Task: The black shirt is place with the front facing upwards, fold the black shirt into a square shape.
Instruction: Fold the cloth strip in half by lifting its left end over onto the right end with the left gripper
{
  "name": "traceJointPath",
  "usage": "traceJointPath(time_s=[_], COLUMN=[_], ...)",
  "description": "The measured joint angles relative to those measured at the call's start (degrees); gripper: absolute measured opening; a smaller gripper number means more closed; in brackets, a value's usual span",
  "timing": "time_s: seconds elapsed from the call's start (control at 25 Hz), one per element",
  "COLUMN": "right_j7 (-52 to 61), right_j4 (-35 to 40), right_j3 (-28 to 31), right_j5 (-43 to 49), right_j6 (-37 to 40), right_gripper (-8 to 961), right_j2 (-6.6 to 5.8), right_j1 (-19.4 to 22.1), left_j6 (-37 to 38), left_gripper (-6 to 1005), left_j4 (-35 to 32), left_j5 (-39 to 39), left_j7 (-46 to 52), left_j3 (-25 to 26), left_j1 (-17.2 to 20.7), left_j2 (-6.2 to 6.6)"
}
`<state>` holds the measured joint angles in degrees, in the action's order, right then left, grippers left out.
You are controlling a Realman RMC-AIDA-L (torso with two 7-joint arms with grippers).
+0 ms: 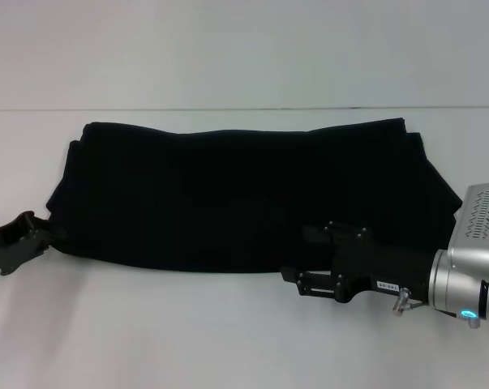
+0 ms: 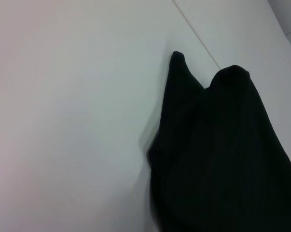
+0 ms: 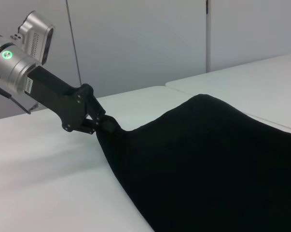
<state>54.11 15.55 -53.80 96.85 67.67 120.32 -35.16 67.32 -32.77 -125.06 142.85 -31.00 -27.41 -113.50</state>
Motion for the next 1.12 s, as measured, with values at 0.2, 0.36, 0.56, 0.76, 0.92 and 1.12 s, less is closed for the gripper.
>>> traceJointPath(time_s=[0.2,0.36,0.56,0.76,0.92,1.12], right_j7=[0.0,0.0,0.8,1.6,1.7,2.0], right_j4=[0.0,0.0,0.0,0.0,0.0,0.1], right_j3=[0.0,0.3,0.4,0.4,0.4,0.5], right_j5=[0.0,0.0,0.0,-0.1,-0.2,-3.0], right_j6=[0.0,-0.2,-1.8,-2.7,-2.7,-2.1], right_gripper=[832,833,834,834,834,834], right_j2=[0.0,0.0,0.06,0.08,0.09,-0.17], right_j1=[-0.1,-0.3,-0.9,-1.3,-1.3,0.3], left_j6=[-0.4,-0.5,-0.9,-0.9,0.2,5.1], left_gripper=[17,17,18,18,18,17], left_j4=[0.0,0.0,0.0,0.1,0.0,-0.6], left_j5=[0.1,0.2,0.2,0.2,1.4,6.3], left_j7=[-0.6,-2.9,-3.8,-4.2,-4.8,-5.5], left_j3=[1.0,6.1,9.2,11.5,12.6,12.3], left_j1=[0.5,1.5,2.3,2.4,1.7,-1.7], left_j2=[0.03,0.7,2.18,4.06,4.25,4.31])
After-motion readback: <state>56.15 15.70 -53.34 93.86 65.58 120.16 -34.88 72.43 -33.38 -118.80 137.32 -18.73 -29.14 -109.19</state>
